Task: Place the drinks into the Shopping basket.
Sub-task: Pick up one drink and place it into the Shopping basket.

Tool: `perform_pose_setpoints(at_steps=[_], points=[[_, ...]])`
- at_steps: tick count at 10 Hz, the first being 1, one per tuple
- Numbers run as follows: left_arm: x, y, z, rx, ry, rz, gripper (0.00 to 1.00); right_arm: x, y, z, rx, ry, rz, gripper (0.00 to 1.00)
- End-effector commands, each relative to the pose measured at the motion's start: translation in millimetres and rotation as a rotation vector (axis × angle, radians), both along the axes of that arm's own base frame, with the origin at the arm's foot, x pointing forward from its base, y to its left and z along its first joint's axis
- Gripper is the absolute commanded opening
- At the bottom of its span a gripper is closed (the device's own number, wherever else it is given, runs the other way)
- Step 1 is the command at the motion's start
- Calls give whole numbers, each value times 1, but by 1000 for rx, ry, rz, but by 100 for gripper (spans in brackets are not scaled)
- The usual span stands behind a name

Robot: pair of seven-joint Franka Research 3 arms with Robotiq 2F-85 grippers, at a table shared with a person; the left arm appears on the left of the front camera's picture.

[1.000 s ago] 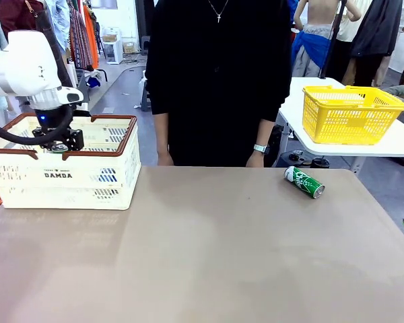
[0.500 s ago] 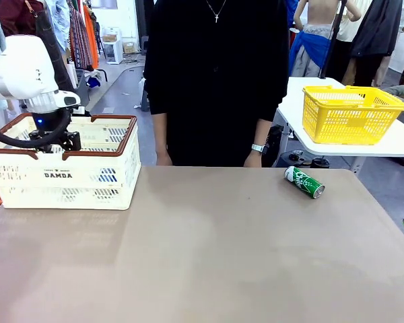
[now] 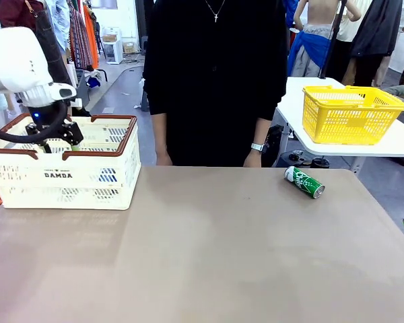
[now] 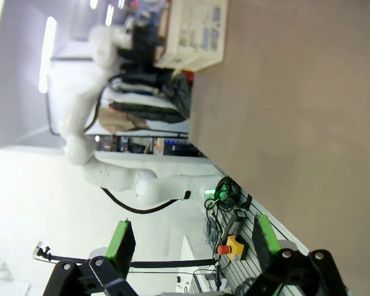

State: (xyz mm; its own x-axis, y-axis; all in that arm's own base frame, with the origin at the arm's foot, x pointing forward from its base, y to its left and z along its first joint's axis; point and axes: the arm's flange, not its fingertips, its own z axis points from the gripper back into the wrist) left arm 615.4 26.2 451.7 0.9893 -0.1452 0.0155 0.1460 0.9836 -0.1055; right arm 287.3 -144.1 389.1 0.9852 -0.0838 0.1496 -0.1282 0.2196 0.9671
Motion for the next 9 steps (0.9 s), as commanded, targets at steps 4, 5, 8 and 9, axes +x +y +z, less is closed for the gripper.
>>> perform_pose_setpoints(at_steps=[4, 5, 8, 9], points=[[-96, 49, 118, -450, -197, -96, 100, -3, 0, 5, -6, 22, 10, 100], [-120, 60, 127, -544, -187, -120, 100, -3, 0, 5, -6, 22, 10, 100], [-188, 114, 102, -1011, -41, -3, 100, -3, 0, 5, -6, 22, 10, 100], [-206, 125, 89, -1104, -33, 37, 100, -3, 0, 5, -6, 22, 10, 100]])
